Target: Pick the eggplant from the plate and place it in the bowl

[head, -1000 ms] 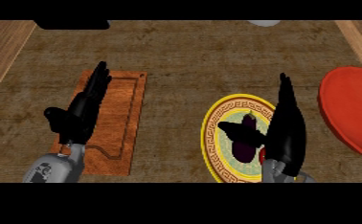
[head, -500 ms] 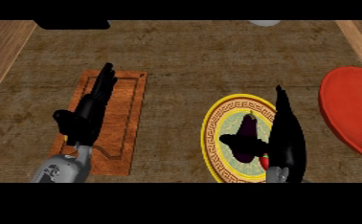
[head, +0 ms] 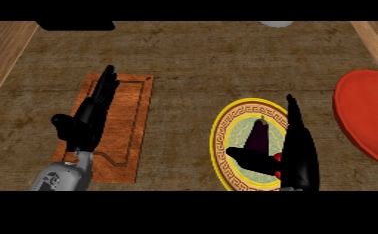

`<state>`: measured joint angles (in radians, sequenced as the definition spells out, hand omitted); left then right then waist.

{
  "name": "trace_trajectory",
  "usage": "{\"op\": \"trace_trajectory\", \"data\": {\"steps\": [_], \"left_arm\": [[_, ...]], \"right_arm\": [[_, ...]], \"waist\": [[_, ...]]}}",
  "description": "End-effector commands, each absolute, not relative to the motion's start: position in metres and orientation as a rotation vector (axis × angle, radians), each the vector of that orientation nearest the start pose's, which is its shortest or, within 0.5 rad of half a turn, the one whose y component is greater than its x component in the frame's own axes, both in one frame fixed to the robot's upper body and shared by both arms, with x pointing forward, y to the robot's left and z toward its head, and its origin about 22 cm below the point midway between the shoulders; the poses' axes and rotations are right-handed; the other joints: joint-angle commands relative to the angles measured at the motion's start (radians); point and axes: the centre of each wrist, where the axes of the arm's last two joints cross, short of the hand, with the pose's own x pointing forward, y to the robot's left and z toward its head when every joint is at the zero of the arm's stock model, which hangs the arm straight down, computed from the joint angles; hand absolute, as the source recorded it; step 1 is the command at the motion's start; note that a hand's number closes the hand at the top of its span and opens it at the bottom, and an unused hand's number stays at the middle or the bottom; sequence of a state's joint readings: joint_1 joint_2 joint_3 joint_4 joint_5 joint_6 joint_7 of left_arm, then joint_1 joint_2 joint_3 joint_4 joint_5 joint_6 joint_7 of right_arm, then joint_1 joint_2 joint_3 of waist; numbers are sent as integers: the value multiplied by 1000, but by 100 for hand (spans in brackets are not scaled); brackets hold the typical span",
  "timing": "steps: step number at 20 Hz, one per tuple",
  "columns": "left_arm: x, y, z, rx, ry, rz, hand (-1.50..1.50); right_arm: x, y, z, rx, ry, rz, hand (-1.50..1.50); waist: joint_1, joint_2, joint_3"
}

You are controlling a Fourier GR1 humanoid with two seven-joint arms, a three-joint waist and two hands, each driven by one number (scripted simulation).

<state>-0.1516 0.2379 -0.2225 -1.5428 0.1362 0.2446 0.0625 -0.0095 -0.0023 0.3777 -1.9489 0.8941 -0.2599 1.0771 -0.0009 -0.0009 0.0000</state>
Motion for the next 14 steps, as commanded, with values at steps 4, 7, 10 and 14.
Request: {"op": "trace_trajectory", "data": {"steps": [4, 7, 10, 14], "left_arm": [[271, 205, 18, 72, -1582, -100, 0], [268, 225, 29, 73, -1581, -123, 0], [279, 211, 23, 56, -1597, -121, 0], [265, 237, 34, 63, -1598, -125, 0]], "right_arm": [[204, -138, 93, -661, -1078, -7, -150], [207, -133, 75, -661, -1047, -30, -150], [213, -132, 61, -653, -1035, -32, -150], [203, -136, 65, -623, -1055, -56, -150]], "waist": [[-1, 1, 0], [4, 1, 0], [1, 2, 0], [2, 0, 0]]}}
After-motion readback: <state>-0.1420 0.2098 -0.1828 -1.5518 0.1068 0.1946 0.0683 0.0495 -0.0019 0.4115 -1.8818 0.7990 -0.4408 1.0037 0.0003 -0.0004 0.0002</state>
